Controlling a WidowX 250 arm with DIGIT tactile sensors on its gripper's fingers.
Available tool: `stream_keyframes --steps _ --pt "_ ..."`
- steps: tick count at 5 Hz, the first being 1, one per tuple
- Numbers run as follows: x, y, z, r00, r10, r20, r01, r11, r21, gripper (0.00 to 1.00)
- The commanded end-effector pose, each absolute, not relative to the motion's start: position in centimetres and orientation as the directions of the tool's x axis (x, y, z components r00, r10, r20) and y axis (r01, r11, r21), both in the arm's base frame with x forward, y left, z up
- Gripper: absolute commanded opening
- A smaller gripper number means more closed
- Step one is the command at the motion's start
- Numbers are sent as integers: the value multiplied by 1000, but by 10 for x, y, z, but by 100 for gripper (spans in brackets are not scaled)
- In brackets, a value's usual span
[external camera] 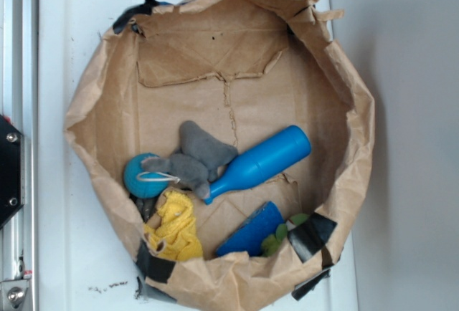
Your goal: Grab the gray animal.
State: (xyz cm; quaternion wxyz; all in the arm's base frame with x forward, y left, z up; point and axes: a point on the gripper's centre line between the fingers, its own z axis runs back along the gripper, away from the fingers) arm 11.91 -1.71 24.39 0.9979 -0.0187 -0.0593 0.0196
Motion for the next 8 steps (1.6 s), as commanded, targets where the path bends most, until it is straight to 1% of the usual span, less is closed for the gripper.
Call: stream_keyframes --steps 1,2,3,4,5,8 --pt "119 -17 244 992 41 118 -37 999 -40 100" --pt "156 -16 244 981 159 114 -154 987 -54 100" --pt "178 -15 243 960 263 94 -259 964 -57 100" --pt "190 -10 240 916 393 85 -389 919 -62 100" --pt "190 5 230 807 590 11 -583 800 -141 100" --pt "190 5 230 807 590 11 -583 800 -141 100"
